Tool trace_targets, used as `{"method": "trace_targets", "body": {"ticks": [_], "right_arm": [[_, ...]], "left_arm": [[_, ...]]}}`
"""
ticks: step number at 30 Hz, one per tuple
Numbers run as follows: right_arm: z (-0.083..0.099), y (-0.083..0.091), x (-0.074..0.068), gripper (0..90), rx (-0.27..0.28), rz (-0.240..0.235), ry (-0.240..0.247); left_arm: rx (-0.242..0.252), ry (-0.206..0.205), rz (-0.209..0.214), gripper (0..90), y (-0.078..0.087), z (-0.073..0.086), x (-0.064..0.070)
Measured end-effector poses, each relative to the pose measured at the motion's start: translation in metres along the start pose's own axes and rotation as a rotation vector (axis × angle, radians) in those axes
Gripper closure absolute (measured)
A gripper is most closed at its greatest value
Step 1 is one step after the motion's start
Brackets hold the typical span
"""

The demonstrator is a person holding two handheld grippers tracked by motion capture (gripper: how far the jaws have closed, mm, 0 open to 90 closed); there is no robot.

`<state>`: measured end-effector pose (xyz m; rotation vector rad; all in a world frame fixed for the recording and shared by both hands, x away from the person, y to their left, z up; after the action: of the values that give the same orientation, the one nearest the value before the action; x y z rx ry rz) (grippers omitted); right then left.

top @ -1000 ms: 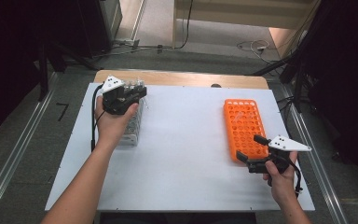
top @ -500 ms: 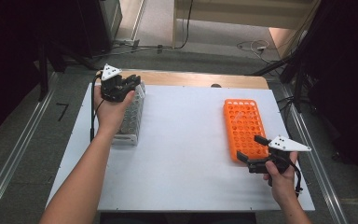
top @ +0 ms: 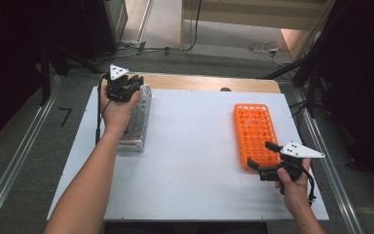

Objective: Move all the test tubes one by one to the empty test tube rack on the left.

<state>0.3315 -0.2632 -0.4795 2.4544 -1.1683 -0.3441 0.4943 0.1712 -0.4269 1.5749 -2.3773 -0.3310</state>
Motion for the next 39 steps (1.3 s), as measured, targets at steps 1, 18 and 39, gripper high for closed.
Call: {"method": "trace_targets", "body": {"ticks": [1, 18, 39], "right_arm": [[0.000, 0.000, 0.000, 0.0, -0.001, -0.003, -0.001], [0.000, -0.001, -0.001, 0.0, 0.001, -0.008, -0.001], [-0.001, -0.002, -0.001, 0.0, 0.000, -0.001, -0.005]], "left_arm": [[-0.006, 0.002, -0.001, 74.5, -0.002, 0.001, 0.000], [-0.123, 0.059, 0.001, 73.9, -0.021, 0.025, -0.006], [-0.073, 0.121, 0.103, 26.8, 0.006, 0.024, 0.007]]}}
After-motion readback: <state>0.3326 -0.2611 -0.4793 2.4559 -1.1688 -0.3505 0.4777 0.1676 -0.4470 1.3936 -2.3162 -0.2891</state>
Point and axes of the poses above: each handheld gripper's, and its own axes: y roughly backward along the jaws, z roughly out of its underside, x roughly to its right, the point moved 7 cm from there along -y, roughly forward along the jaws, and after that the axes turned 6 degrees about z, right-handed, at the moved point
